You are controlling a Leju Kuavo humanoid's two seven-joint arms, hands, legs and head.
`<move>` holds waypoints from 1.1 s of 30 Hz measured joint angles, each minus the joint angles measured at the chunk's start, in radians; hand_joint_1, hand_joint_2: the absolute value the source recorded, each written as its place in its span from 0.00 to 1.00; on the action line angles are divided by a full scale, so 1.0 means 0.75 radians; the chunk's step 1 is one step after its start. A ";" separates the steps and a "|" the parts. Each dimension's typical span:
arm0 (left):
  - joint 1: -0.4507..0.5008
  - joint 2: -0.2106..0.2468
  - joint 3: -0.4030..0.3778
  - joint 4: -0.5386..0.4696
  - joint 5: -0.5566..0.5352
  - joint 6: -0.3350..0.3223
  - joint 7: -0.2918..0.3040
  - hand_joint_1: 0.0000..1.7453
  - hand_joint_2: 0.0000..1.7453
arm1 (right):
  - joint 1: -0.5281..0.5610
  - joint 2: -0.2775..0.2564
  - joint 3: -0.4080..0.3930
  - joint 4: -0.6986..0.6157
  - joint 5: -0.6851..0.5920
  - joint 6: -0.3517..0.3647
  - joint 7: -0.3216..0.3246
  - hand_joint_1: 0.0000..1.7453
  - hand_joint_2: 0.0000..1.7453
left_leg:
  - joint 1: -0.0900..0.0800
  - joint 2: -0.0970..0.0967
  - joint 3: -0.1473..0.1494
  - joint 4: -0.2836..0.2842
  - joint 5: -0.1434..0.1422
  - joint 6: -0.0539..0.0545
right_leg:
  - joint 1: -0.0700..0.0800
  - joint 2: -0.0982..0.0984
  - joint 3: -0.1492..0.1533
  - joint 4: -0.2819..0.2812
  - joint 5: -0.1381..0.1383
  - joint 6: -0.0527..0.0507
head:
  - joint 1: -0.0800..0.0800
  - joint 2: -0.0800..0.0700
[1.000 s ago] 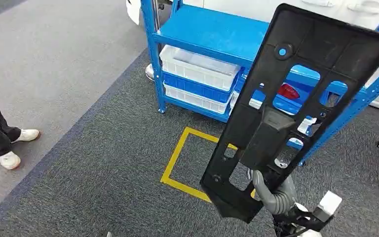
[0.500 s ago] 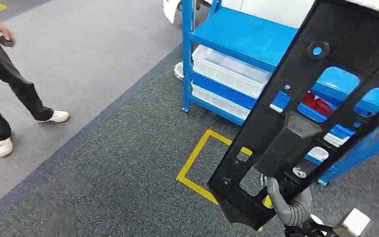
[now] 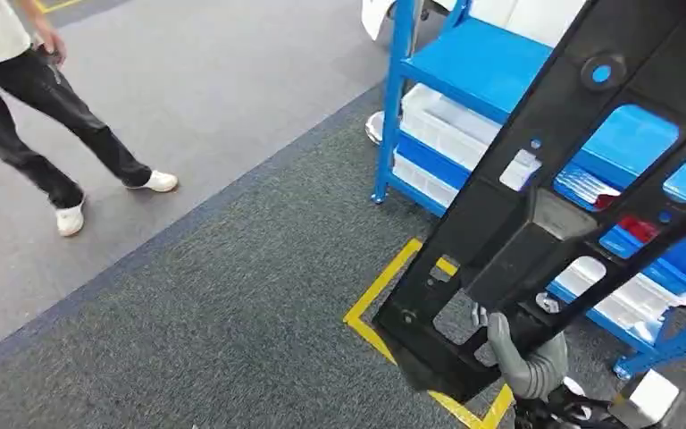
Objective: Take the parts from the cabinet and place them on the table.
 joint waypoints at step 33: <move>0.083 0.075 0.036 -0.002 0.046 0.073 0.037 0.00 1.00 | -0.079 0.048 0.028 0.153 -0.036 0.045 -0.059 0.94 1.00 | 0.005 -0.042 -0.033 0.002 0.017 0.007 | -0.009 -0.017 0.012 -0.009 -0.009 0.030 | 0.000 0.000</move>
